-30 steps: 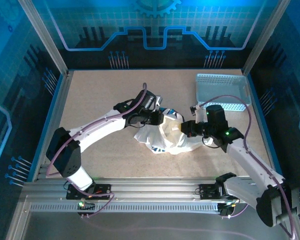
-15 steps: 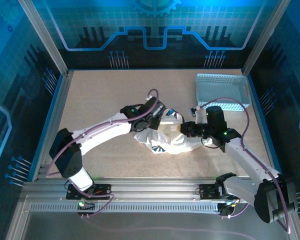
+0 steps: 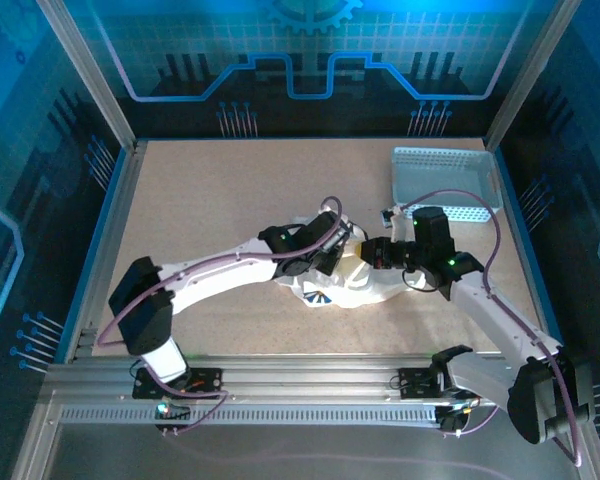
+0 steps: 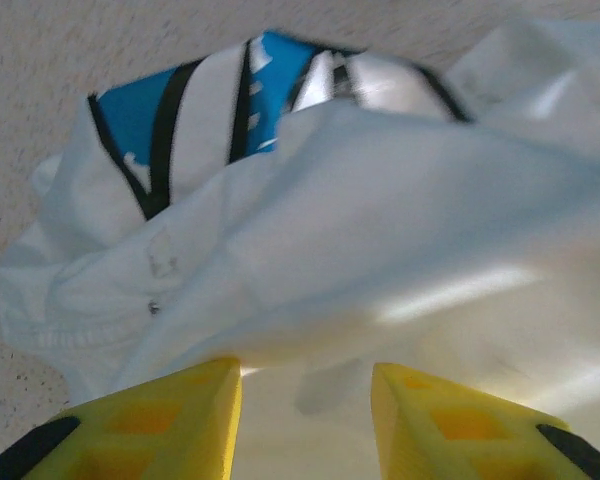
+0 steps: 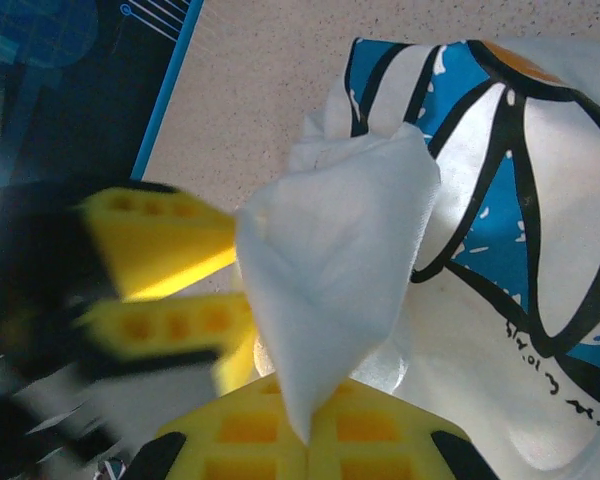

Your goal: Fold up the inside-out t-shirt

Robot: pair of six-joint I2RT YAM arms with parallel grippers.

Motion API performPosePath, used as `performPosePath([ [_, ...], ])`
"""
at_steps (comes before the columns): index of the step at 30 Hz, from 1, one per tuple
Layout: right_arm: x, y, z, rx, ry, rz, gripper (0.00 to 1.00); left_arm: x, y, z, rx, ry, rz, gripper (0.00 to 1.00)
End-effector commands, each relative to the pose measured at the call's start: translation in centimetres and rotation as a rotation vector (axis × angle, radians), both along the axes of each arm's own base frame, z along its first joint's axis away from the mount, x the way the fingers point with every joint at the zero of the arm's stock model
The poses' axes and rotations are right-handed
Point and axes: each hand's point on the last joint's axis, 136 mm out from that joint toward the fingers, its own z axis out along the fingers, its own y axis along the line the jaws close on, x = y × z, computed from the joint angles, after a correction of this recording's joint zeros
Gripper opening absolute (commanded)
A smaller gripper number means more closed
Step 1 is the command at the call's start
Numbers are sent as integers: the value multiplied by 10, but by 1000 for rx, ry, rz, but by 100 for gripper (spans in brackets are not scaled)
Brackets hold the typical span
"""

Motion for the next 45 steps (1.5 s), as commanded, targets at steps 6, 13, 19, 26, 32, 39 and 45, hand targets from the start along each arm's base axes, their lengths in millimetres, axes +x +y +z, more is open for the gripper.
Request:
performPosePath([
  [6, -2, 3, 8, -3, -24, 15, 0, 36, 7, -26, 3, 46, 123, 44],
  [13, 14, -15, -22, -106, 18, -84, 6, 55, 2, -34, 3, 48, 134, 44],
  [19, 29, -25, -38, -112, 65, -136, 13, 55, -9, -52, 50, 88, 81, 49],
  [26, 36, -24, -35, -104, 59, -137, 19, 62, -5, -69, 164, 93, 81, 58],
  [32, 35, -23, -34, -106, 58, -138, 19, 71, 4, -70, 230, 64, 124, 33],
  [39, 36, -28, -53, -193, 75, -144, 17, 62, -2, -26, 82, 13, 128, 2],
  [45, 40, -23, -61, -251, 67, -111, 18, 42, -7, 18, -98, -11, 87, 0],
])
